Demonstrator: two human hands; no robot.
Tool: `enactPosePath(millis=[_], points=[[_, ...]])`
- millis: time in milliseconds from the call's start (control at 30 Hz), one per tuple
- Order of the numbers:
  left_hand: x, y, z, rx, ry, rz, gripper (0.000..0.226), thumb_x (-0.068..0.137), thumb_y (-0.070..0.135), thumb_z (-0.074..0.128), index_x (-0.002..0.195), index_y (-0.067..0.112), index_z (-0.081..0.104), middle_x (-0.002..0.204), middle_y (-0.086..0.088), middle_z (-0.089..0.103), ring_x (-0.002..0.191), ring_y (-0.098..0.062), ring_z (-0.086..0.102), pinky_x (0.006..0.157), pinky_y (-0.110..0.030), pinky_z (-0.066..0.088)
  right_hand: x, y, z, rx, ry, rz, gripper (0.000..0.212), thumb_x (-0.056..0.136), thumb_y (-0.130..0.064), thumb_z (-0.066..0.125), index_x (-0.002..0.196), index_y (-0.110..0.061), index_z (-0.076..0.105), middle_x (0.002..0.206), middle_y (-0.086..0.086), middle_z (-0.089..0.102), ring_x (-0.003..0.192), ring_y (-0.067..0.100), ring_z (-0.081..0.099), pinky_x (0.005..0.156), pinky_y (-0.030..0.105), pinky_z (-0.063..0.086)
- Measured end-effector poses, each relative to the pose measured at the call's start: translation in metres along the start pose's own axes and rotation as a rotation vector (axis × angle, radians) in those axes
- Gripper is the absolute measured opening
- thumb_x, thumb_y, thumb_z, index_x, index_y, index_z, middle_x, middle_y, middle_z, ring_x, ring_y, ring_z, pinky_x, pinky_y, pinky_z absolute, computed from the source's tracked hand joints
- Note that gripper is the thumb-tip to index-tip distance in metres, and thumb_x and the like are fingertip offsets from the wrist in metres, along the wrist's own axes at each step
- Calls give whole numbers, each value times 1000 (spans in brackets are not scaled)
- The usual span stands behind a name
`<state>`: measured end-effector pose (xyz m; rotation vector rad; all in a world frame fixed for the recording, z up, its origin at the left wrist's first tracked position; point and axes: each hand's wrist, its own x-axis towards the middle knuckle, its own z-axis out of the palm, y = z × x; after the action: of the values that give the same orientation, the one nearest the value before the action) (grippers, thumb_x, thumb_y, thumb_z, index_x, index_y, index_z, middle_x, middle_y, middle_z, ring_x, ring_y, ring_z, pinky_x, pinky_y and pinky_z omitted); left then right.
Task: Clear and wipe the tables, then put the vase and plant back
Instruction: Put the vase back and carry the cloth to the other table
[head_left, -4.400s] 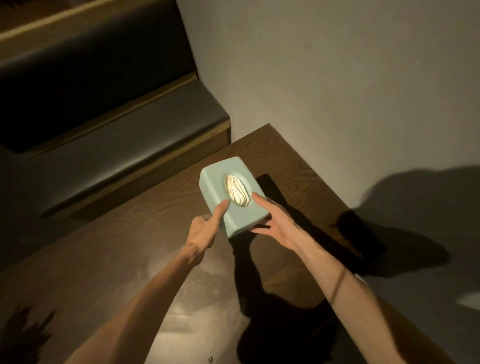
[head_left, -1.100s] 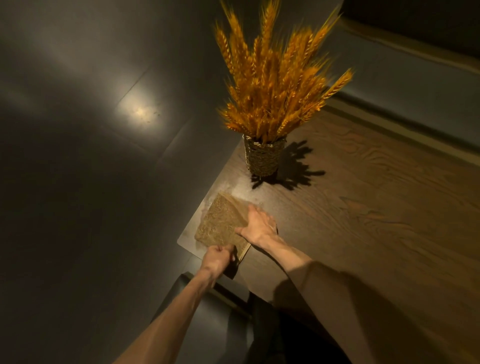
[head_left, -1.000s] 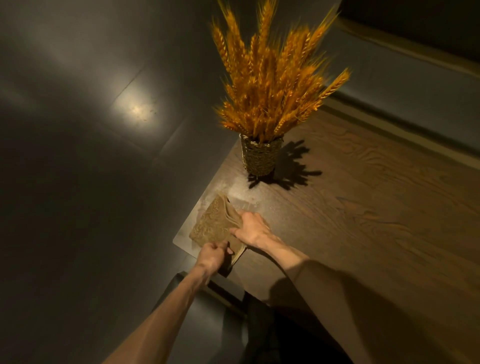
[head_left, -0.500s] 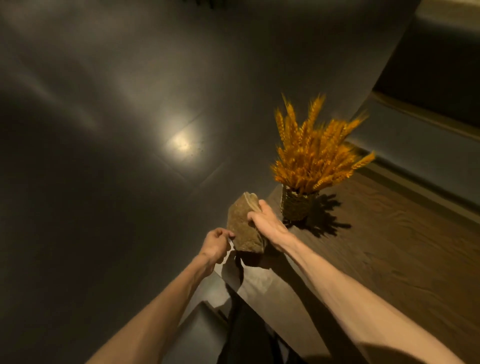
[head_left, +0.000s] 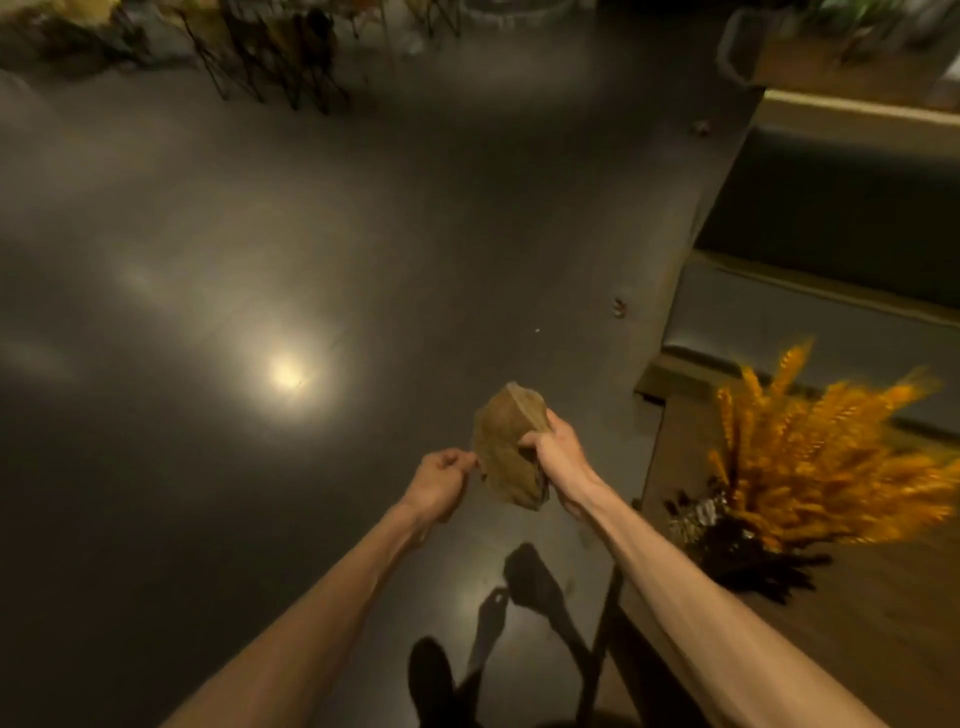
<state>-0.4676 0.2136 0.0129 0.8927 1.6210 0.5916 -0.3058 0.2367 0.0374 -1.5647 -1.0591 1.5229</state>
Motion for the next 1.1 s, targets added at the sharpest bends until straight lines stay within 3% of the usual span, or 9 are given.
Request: enactPosePath(millis=[133, 233, 333, 533, 633, 867, 1100], points=[[5, 27, -64, 10, -68, 3, 27, 105, 20, 41, 92, 16, 65, 38, 9, 36, 27, -4, 26, 33, -11, 19, 3, -33, 45, 107, 90, 53, 43, 90, 8, 50, 121, -20, 59, 100, -1, 68, 90, 11, 63, 72, 19, 52], [19, 55, -105, 4, -73, 45, 26, 106, 20, 41, 98, 11, 65, 38, 7, 40, 27, -5, 28, 34, -12, 20, 14, -64, 65, 82, 99, 55, 42, 90, 6, 51, 124, -18, 60, 106, 6, 69, 96, 18, 65, 75, 22, 53], [29, 88, -142, -33, -74, 102, 26, 105, 21, 43, 96, 11, 65, 39, 8, 39, 28, -4, 27, 34, -12, 19, 29, -102, 78, 48, 104, 5, 39, 93, 4, 51, 122, -21, 59, 107, 5, 68, 94, 13, 64, 73, 22, 51], [49, 142, -196, -59, -89, 200, 29, 103, 25, 49, 83, 15, 67, 41, 9, 35, 32, -4, 24, 36, -12, 16, 58, -163, 95, 18, 109, -91, 37, 89, 3, 53, 110, -25, 65, 114, 15, 71, 101, 23, 67, 93, 40, 55], [68, 183, -222, -70, -78, 259, 29, 102, 28, 51, 82, 16, 69, 46, 8, 31, 36, -5, 23, 38, -14, 15, 85, -201, 99, -21, 101, -139, 38, 88, 2, 54, 113, -22, 68, 113, 15, 72, 106, 29, 67, 96, 44, 54], [168, 274, -249, -50, -143, 303, 30, 100, 35, 54, 85, 13, 70, 51, 7, 28, 39, -7, 22, 42, -15, 14, 185, -278, 102, 13, 69, -225, 41, 91, 1, 54, 123, -21, 67, 108, 8, 74, 101, 23, 69, 80, 28, 56], [313, 405, -253, 134, -267, 326, 42, 89, 54, 63, 84, 14, 74, 48, 8, 28, 41, -8, 22, 44, -19, 14, 351, -365, 82, 57, 55, -270, 26, 100, -16, 57, 122, -27, 64, 110, -1, 70, 100, 11, 66, 83, 23, 54]])
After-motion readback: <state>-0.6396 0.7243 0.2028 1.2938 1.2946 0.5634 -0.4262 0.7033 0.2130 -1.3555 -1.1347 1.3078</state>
